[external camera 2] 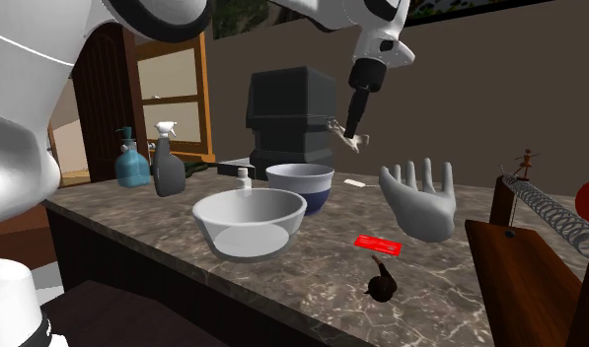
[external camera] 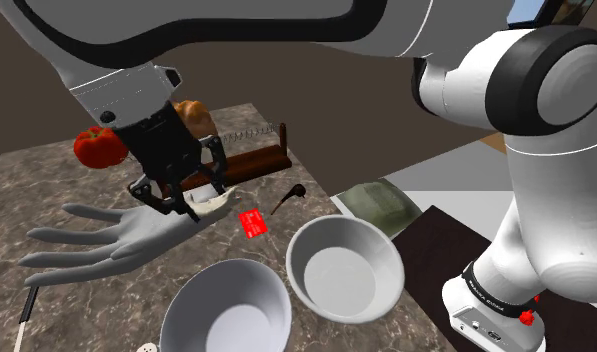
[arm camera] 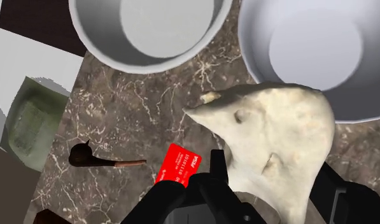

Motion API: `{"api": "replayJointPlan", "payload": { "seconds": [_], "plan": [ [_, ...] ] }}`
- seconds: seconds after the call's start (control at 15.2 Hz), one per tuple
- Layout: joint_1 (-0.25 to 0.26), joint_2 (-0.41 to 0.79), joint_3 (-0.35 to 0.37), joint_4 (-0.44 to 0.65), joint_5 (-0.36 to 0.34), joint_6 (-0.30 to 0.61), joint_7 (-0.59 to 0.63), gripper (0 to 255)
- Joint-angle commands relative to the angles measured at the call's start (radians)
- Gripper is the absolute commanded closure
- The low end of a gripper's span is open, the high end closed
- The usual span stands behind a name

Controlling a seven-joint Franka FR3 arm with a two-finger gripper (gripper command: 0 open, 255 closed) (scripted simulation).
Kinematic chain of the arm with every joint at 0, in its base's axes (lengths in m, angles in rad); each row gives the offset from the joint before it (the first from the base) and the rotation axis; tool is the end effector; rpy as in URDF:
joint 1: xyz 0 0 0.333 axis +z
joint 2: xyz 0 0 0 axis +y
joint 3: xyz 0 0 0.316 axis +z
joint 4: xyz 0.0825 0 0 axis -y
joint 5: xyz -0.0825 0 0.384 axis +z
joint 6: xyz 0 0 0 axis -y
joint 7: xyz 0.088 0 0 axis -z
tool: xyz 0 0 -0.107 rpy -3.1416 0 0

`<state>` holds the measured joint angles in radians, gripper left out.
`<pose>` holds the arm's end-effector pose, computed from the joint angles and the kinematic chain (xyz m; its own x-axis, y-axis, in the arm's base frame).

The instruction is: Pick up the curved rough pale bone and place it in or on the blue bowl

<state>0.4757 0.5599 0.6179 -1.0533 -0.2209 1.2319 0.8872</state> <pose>0.4220 0.5037 0.5325 0.9610 0.1079 -0.2546 0.1536 -0.9739 0.1670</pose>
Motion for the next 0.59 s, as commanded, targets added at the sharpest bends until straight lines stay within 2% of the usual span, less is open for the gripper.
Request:
{"api": "replayJointPlan", "payload": {
  "seconds": [0.0, 0.53],
  "plan": [
    [0.011, 0.01, -0.002, 0.039, -0.005, -0.028, 0.0, 255],
    [0.058, -0.102, 0.059, -0.153, 0.077, 0.063, 0.156, 255]
  ]
}}
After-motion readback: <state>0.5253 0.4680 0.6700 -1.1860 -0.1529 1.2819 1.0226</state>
